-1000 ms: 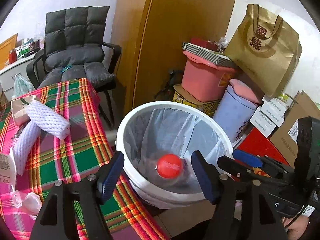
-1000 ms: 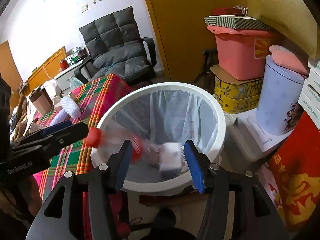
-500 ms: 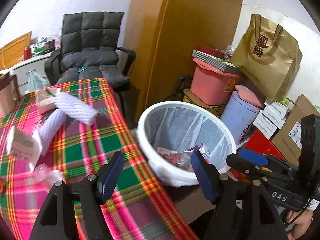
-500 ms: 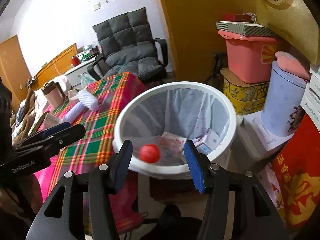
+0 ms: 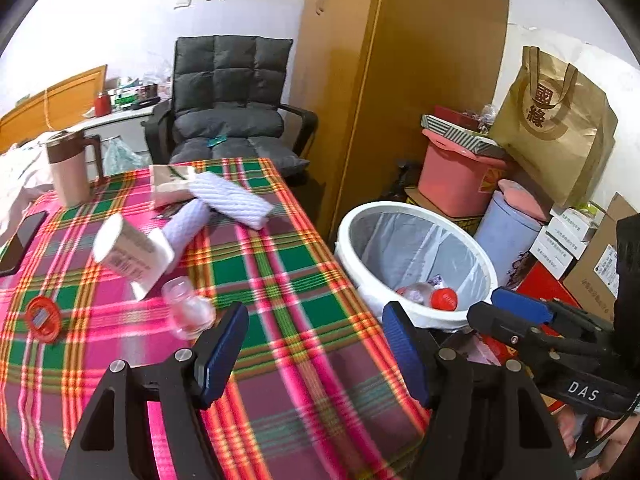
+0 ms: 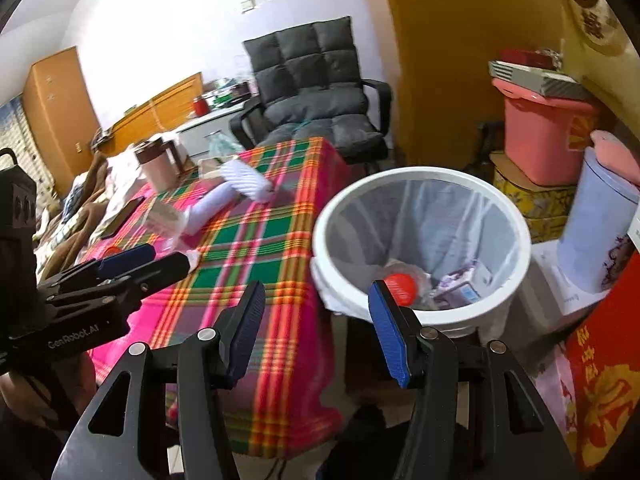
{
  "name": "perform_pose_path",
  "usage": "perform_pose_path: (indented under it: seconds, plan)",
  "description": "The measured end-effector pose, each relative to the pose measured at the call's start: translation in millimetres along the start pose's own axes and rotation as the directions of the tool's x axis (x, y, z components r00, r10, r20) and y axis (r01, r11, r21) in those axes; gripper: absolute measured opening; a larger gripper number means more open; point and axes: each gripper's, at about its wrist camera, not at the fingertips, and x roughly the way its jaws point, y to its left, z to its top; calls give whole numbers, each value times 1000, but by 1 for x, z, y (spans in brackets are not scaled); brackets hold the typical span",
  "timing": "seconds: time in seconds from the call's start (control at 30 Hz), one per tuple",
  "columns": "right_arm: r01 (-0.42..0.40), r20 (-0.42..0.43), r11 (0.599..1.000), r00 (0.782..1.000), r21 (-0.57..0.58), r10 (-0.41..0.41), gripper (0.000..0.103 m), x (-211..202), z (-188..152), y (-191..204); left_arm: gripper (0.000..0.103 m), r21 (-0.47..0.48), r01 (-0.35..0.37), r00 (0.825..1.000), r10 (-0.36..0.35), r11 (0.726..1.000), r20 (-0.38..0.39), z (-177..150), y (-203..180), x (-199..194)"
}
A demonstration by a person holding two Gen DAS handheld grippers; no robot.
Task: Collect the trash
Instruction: 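Move both tools back over the table toward the plastic cup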
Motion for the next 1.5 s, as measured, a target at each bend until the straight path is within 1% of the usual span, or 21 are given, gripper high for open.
perform_pose_path:
  seconds: [0.17,0.37,0.63,0.8,1.0,1.2,1.27,1.5]
  plan:
    - [-22,0,999,1000,-43,22,56,0,-3,17,69,-30,-33,999,33,999,6,-8,14,-13]
    - [-46,-10,997,999,-68,45,56,2,-5,31,69,-63,-69,998,70,996,6,-20,30,-27]
    - [-88,-17,989,996,-117,87,56,3,-11,51,69,-92,-116,993,116,989,-4,-37,49,-38]
    - [-119,-43,987,992,-112,115,56,7,-13,58,69,-102,-137,990,138,985,4,-41,59,-47]
    - [-144,-65,983,988,-116,137,56,12,-14,68,69,-141,-171,984,175,975,17,-46,77,-60]
    - [-164,-85,978,984,-132,154,56,21,-13,79,69,-194,-185,982,188,963,-2,-50,99,-63]
    - [-169,-90,976,983,-139,157,56,23,-12,83,69,-206,-202,979,206,958,-4,-51,106,-63]
    - [-183,-105,971,980,-153,168,56,33,-8,92,69,-225,-217,975,221,950,-8,-51,125,-61]
